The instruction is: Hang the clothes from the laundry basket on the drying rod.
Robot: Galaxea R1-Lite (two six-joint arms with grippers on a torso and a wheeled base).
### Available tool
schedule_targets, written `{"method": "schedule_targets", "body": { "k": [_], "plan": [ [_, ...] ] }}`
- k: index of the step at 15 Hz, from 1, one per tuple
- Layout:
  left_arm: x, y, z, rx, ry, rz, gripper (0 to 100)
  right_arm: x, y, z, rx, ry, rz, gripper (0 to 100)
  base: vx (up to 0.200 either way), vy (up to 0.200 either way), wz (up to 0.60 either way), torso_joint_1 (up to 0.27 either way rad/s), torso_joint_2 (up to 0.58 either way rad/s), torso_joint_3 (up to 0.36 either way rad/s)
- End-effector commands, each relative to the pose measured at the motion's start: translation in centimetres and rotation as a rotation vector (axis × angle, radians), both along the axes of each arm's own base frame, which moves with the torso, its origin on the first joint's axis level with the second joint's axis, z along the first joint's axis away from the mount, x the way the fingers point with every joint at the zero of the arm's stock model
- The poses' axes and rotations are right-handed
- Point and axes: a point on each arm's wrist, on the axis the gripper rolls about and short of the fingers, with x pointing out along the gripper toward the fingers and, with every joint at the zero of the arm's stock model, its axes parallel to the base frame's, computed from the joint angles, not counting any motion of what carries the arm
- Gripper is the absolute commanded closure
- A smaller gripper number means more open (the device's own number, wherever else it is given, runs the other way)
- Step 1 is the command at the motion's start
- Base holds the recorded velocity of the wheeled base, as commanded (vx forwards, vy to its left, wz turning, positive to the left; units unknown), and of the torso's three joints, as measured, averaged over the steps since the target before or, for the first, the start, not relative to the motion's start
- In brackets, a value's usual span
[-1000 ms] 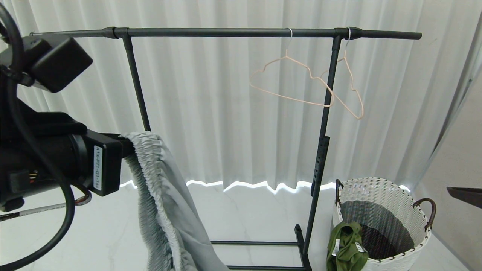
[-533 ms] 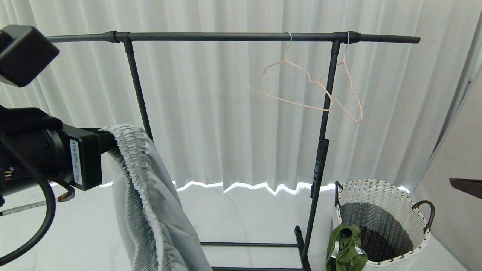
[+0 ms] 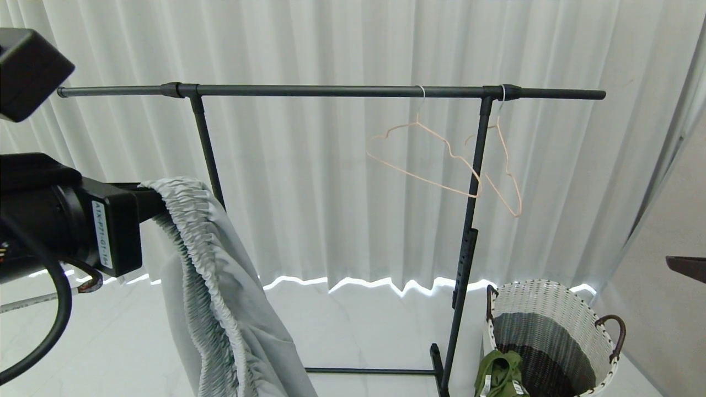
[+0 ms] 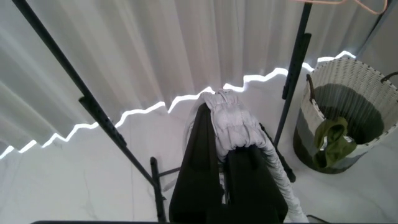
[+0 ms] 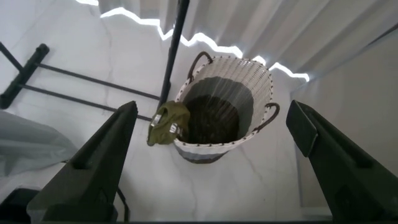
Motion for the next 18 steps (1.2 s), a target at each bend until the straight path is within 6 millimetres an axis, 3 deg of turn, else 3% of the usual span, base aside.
{"method": "schedule_targets", "body": {
  "k": [1, 9, 18],
  "plan": [
    [-0.1, 0.1, 0.1, 0.009, -0.011, -0.002, 100, -0.3, -0.2, 0.1, 0.006, -0.010, -0.008, 0, 0.000, 0.000, 0.00, 0.198, -0.48, -0.290],
    [-0.1, 0.1, 0.0, 0.021, -0.006, -0.003, 100, 0.2, -0.5, -0.3, -0.007, 0.009, -0.051, 0, 0.000, 0.000, 0.00, 0.210, -0.47, -0.268],
    [0.0, 0.1, 0.0, 0.046, -0.018, -0.010, 100, 1.1, -0.9, -0.8, -0.009, 0.020, -0.110, 0, 0.200, 0.000, 0.00, 0.026, -0.04, -0.020]
  ]
}}
